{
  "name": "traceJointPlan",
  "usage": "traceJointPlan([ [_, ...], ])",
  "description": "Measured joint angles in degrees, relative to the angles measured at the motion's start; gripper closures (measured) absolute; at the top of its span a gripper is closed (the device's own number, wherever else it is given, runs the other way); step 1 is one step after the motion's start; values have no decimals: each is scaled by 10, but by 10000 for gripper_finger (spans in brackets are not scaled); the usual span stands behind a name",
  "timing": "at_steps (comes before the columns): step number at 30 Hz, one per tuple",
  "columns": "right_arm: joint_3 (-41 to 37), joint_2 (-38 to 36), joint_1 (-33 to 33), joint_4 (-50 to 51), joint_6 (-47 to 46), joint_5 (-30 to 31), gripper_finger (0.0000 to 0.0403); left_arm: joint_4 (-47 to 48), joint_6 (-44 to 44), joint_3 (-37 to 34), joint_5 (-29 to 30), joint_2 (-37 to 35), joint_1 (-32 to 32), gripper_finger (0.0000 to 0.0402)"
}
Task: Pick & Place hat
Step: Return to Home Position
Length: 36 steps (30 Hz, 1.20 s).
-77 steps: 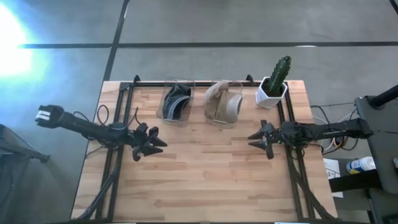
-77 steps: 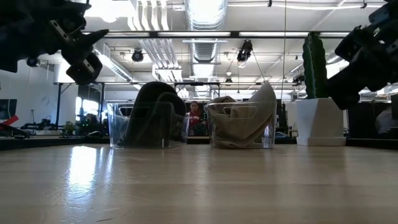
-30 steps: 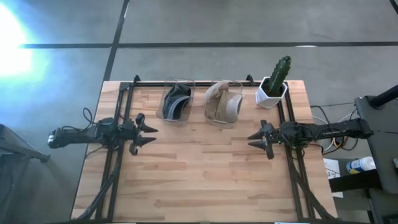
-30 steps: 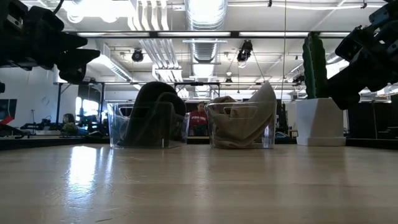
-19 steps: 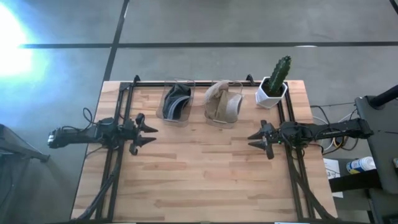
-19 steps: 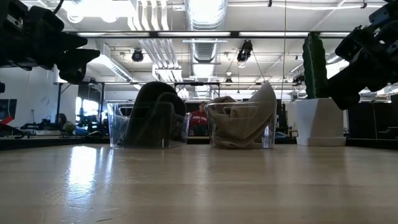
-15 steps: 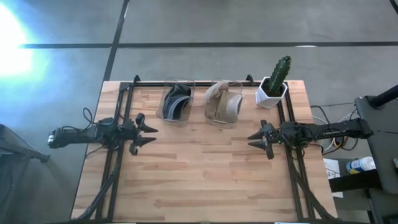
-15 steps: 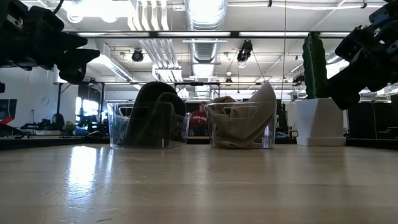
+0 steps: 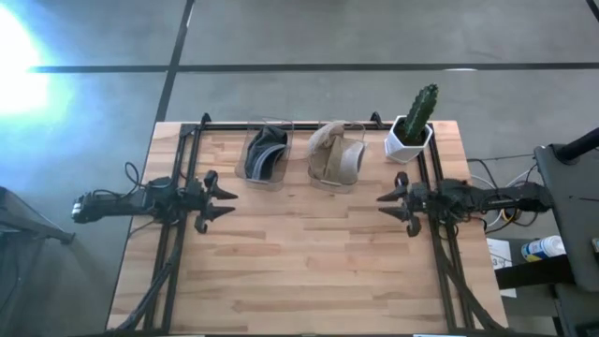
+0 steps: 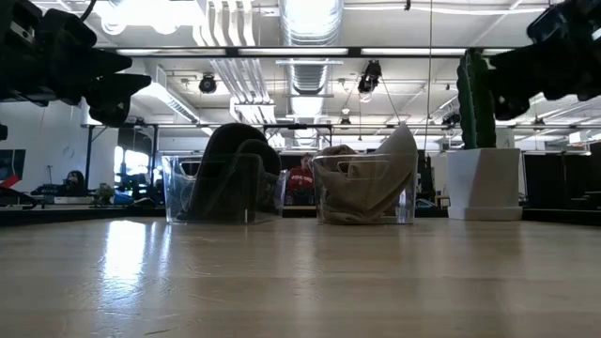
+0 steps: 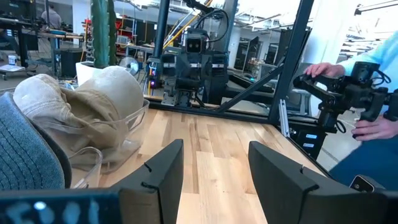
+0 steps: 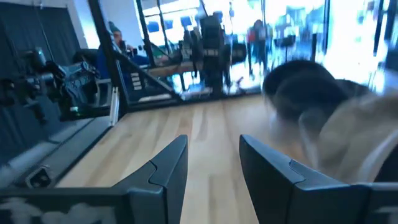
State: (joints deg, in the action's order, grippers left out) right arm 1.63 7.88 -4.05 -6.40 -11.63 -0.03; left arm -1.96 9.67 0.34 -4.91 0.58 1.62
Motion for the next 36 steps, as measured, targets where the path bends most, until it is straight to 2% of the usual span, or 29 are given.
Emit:
traceJointPlan([
  [6,-1,-48,-1,2,105,-4,261,0,0,0,0,0,0,227],
  [13,-11,-79,-1,51,85,-35,261,0,0,0,0,0,0,227],
  [18,-11,-78,-1,54,145,-34,261,1,0,0,1,0,0,227],
  [28,-11,-61,0,54,46,-33,261,2,0,0,1,3,0,227],
  [36,-11,-59,0,54,43,-33,261,3,0,0,1,3,0,227],
])
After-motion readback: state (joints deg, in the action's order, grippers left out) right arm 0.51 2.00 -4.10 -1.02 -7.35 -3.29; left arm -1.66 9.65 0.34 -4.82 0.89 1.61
